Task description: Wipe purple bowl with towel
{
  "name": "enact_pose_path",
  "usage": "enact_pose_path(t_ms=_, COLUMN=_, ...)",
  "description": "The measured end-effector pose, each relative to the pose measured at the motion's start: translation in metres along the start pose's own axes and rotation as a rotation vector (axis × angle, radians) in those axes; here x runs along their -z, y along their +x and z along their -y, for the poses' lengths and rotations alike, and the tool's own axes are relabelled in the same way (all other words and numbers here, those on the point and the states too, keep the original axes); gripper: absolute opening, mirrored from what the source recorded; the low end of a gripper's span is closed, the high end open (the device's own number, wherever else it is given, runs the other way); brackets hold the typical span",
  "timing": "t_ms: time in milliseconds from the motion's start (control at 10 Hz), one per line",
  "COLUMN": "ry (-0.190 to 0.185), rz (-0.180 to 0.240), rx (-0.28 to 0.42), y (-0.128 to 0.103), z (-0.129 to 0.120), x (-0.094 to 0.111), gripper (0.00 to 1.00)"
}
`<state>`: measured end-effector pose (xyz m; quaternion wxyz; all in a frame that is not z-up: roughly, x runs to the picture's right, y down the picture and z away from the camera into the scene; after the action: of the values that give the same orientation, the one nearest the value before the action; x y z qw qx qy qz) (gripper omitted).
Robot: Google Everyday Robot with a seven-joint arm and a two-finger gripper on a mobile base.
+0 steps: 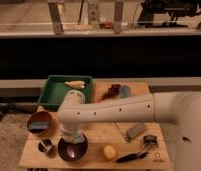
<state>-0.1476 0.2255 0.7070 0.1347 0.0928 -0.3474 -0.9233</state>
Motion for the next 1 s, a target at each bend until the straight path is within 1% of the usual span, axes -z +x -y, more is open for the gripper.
enact_pose_path(t_ms=100, ry=-0.002, rz=-0.056, rx=0.013, y=-0.002, z=0.001, x=-0.004, gripper=0.00)
enact_pose_path(t_ms=200, ry=-0.002, rz=-0.078, rx=0.033, y=-0.002, z=0.003, x=-0.007, gripper=0.00)
enact_pose_path(t_ms=300, ry=0.001, rz=-0.089, rx=0.062, y=0.001, z=0.005, x=-0.013, gripper=0.00)
enact_pose_path(t_ms=700, ry=0.036, rz=-0.095, rx=0.087, y=0.008, z=0.004, x=-0.033, gripper=0.00)
enact_pose_path(t_ms=900, ry=0.059, rz=-0.102, rx=0.102, y=0.014, z=0.004, x=-0.040, gripper=0.00)
enact_pose_path(t_ms=1000, ry=0.079, rz=-0.106, rx=0.110, y=0.016, z=0.006, x=-0.042, gripper=0.00)
